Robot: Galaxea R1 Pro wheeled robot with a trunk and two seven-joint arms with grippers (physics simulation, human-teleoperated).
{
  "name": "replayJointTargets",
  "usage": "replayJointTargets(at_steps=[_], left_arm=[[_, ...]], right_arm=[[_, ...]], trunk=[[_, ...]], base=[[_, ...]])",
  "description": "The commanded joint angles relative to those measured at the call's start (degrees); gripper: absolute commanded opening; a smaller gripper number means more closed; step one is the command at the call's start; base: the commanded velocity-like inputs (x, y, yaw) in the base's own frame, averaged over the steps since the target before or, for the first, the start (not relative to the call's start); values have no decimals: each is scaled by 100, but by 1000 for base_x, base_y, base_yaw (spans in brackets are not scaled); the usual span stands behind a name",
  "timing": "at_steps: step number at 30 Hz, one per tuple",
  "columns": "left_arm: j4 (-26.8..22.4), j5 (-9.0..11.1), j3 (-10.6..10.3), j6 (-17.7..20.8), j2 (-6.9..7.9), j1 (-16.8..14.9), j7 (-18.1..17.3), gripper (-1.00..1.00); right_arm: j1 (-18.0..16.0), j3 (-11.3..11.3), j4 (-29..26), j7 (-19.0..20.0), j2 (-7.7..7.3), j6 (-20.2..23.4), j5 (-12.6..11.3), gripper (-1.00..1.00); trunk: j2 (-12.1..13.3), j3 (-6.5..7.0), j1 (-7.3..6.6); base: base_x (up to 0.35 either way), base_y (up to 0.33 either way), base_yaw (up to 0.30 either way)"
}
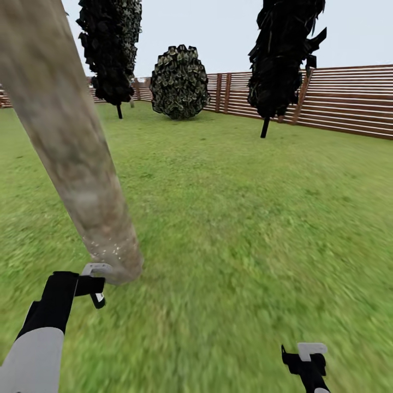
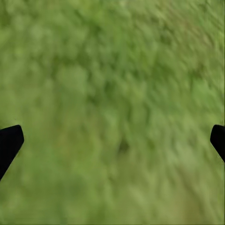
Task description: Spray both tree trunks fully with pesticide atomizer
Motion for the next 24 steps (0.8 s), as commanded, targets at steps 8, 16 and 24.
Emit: replayJointTargets(at_steps=[8, 16, 24], left_arm=[[-63, -100, -38, 398, 26, -84, -44, -100], [-93, -97, -671, 579, 23, -56, -68, -100], [-59, -97, -718, 566, 20, -22, -50, -100]], right_arm=[[-2, 50, 1, -9, -1, -16, -59, 100], [-1, 50, 1, -10, -11, -16, -52, 100], [-2, 50, 1, -4, -9, -14, -52, 100]], trunk=[[-2, -5, 2], [-2, -5, 2], [-2, -5, 2]], base=[[59, -5, 250], [29, -22, 2], [192, -199, 0]])
